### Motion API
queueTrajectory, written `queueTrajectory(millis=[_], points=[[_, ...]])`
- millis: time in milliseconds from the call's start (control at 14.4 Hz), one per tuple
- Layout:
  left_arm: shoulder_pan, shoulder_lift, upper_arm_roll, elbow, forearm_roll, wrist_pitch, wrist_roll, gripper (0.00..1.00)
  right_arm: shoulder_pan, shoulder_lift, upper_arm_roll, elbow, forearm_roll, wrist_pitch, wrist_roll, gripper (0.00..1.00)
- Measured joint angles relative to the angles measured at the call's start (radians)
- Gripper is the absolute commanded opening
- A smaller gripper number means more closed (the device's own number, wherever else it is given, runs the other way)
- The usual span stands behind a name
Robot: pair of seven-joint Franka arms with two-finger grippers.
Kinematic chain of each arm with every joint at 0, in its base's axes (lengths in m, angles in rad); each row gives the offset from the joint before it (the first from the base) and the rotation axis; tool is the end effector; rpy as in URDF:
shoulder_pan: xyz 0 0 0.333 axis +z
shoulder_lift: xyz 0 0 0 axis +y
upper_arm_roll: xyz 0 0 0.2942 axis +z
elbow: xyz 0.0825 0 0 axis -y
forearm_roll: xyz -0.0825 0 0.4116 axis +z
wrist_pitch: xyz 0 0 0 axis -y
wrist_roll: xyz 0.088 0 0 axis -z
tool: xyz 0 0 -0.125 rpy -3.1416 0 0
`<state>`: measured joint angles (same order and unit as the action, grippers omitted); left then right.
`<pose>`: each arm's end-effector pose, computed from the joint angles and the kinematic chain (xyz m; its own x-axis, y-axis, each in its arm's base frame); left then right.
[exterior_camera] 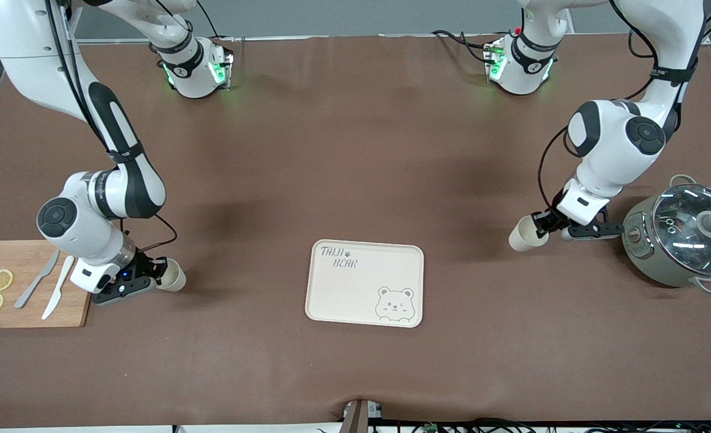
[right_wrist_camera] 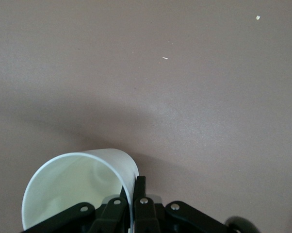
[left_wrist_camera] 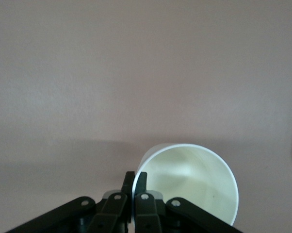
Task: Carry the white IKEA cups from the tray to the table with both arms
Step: 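Carry the cup with the right gripper toward the cutting board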
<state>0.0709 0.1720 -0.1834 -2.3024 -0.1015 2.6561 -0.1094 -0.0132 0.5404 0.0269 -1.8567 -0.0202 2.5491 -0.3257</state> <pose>0.5570 -0.0627 0.2309 0.9814 0.0960 0.1665 0.0778 -0.9906 0.1128 0.6676 0.0087 0.1859 0.9283 0.3430 0.1437 0.3396 -0.9393 0.0484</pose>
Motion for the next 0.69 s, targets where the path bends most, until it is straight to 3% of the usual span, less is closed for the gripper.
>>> queueTrajectory(millis=[485,554,623,693], points=[[0.000,0.021,0.000,-0.023,0.007,-0.018,0.001,0.00,-0.002,0.032,0.000,-0.021,0.000,0.077,-0.001,0.00],[0.000,0.024,0.000,-0.024,0.007,-0.024,0.001,0.00,-0.002,0.032,0.001,-0.021,0.000,0.077,-0.001,0.46],[0.000,0.030,0.000,-0.025,0.007,-0.026,0.001,0.00,-0.002,0.032,0.001,-0.021,0.000,0.078,-0.001,0.99],[0.000,0.036,0.000,-0.026,0.007,-0.026,0.001,0.00,-0.002,0.032,0.001,-0.021,0.000,0.079,-0.001,1.00]])
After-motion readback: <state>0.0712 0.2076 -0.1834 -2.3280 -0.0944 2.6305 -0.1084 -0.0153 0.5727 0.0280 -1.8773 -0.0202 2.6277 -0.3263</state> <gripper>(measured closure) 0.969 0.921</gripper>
